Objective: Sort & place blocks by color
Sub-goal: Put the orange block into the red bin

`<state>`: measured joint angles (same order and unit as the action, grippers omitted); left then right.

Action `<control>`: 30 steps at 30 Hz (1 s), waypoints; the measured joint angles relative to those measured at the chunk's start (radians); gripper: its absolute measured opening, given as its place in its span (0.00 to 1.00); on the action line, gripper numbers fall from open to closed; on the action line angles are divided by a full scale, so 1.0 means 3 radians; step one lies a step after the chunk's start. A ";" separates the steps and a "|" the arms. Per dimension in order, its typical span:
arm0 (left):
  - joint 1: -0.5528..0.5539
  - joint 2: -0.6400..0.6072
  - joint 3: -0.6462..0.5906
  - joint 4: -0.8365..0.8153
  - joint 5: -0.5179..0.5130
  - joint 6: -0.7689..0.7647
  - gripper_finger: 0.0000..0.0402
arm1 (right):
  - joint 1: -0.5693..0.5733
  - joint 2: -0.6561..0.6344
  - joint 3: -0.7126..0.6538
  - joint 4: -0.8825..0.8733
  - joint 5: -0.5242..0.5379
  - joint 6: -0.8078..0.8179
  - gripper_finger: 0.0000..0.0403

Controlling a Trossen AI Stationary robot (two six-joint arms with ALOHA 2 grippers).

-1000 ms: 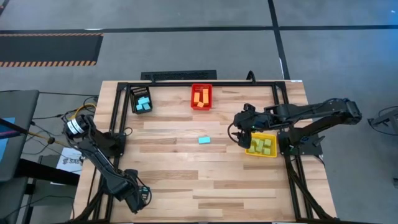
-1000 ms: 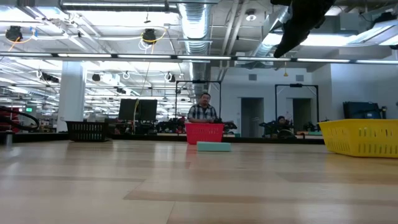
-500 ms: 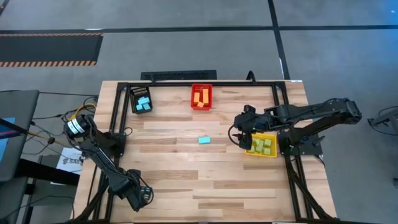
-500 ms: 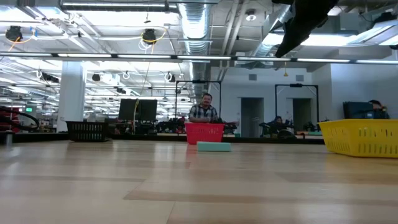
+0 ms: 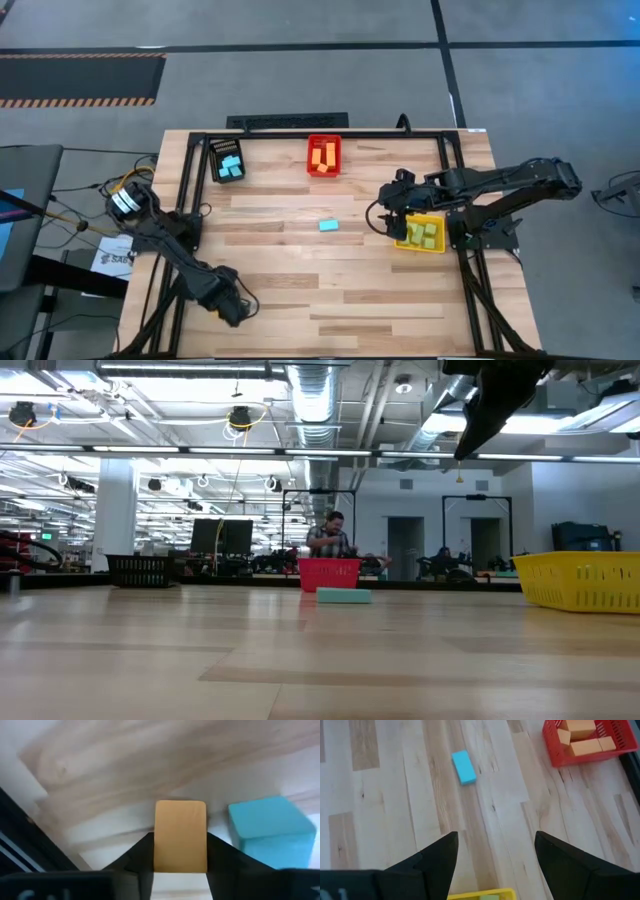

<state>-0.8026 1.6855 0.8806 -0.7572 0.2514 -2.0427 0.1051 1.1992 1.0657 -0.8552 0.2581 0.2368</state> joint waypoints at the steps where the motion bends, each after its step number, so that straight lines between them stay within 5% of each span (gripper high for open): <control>1: 0.0049 0.0000 0.0000 -0.0025 0.0012 0.0116 0.26 | 0.0000 0.0000 0.0000 -0.0002 0.0000 0.0001 0.71; 9: 0.0638 -0.0358 0.0097 -0.1134 -0.0171 0.1120 0.25 | -0.0004 0.0000 0.0000 -0.0002 0.0011 0.0001 0.71; 12: 0.1072 -0.0596 0.0217 -0.1703 -0.0568 0.1635 0.25 | 0.0000 -0.0004 0.0000 -0.0077 0.0016 0.0033 0.71; 15: 0.1678 -0.0810 0.0312 -0.1683 -0.1102 0.2294 0.25 | 0.0001 -0.0074 -0.0012 -0.0268 0.0211 0.0120 0.71; 19: 0.2673 -0.0871 0.0378 -0.1019 -0.1479 0.3509 0.25 | -0.0057 -0.0341 -0.0192 -0.0293 0.0300 0.0169 0.71; 26: 0.4007 -0.0478 0.0632 0.0835 -0.0848 0.4782 0.25 | -0.0462 -0.0731 -0.0614 -0.0138 0.0183 0.0232 0.71; 30: 0.4304 -0.0043 0.1187 0.0986 -0.0791 0.5148 0.25 | -0.0707 -0.0794 -0.0724 -0.0114 0.0162 0.0176 0.71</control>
<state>0.4885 1.6727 1.2367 -0.4615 0.0141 -0.4983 -0.1069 0.9611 0.8486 -0.8896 0.3067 0.2896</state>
